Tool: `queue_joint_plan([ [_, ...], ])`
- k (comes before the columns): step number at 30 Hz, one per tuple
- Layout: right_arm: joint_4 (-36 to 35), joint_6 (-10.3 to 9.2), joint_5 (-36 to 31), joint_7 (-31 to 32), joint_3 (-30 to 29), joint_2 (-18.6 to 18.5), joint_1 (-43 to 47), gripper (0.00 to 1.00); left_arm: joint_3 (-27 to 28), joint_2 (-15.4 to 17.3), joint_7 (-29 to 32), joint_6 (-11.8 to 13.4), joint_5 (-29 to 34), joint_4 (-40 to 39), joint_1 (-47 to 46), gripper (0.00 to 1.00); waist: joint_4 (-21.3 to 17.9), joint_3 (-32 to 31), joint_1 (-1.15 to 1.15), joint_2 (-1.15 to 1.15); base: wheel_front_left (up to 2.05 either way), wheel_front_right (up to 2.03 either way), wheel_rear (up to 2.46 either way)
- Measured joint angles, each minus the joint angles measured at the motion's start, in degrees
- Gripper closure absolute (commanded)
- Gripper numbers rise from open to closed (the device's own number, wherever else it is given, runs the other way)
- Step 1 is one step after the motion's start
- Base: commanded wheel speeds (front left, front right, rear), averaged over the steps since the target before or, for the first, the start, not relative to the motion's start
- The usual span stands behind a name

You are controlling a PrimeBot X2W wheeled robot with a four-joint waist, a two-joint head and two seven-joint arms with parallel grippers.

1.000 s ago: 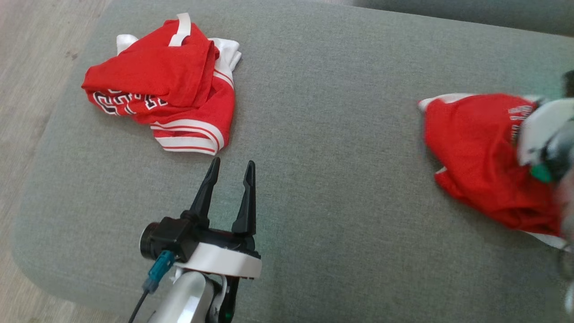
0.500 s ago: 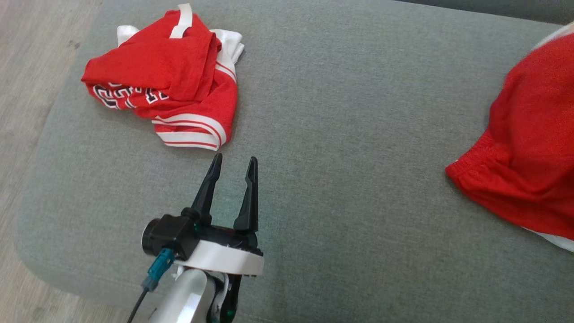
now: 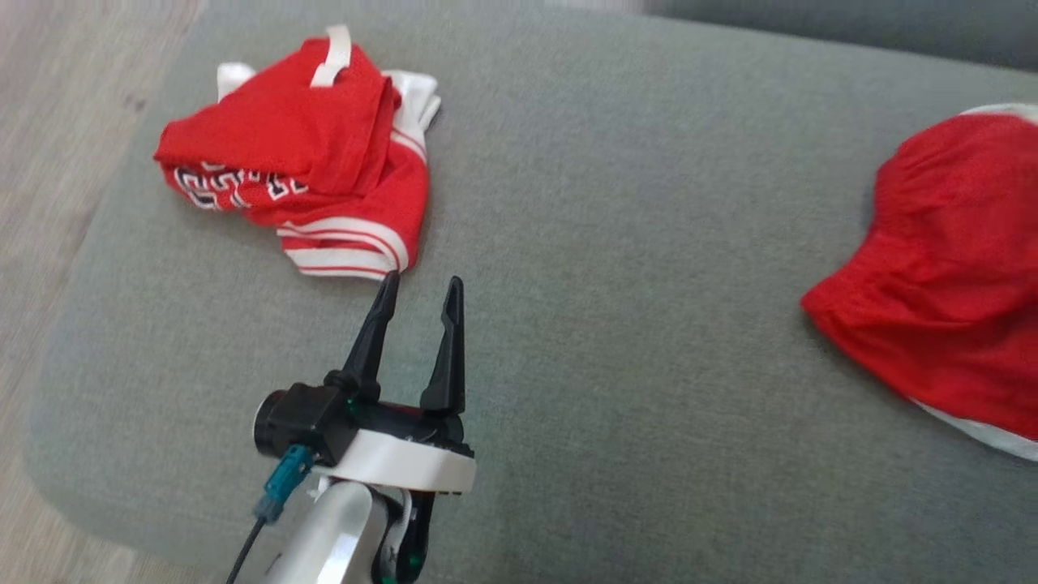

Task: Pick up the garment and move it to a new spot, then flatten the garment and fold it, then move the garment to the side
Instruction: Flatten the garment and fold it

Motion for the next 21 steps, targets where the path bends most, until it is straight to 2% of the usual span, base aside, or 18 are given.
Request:
queue_joint_plan([
  [6, 5.1, 0.00, 2.3, -10.1, -0.9, 10.0, 3.7, 0.00, 0.7, 0.0, 0.0, -0.1, 1.0, 0.6, 2.4, 0.00, -2.2, -5.5, -0.02, 0.00, 0.00, 0.00, 0.00],
  [10, 6.6, 0.00, 8.4, -12.1, 5.5, 14.2, 7.4, 0.00, 1.8, 0.0, 0.0, -0.1, 1.1, 0.6, 5.2, 0.00, -4.3, -9.6, -0.02, 0.00, 0.00, 0.00, 0.00],
  [15, -1.9, 0.00, 23.9, -12.2, 19.5, 15.7, 16.5, 0.00, 2.9, 0.1, 0.0, -0.1, 1.7, 0.5, 7.6, 0.00, -8.6, -13.2, -0.02, 0.00, 0.00, 0.00, 0.00],
  [18, -7.9, 0.00, 33.7, -12.2, 27.4, 15.7, 26.2, 0.00, 4.0, 0.1, 0.0, -0.1, 2.1, 0.3, 8.6, 0.00, -11.2, -14.7, -0.01, 0.00, 0.00, 0.00, 0.00],
  [21, -13.4, 0.00, 39.9, -12.2, 32.1, 16.0, 36.7, 0.00, 4.6, 0.1, 0.0, -0.1, 2.1, 0.2, 9.3, 0.00, -13.3, -15.8, -0.01, 0.00, 0.00, 0.00, 0.00],
])
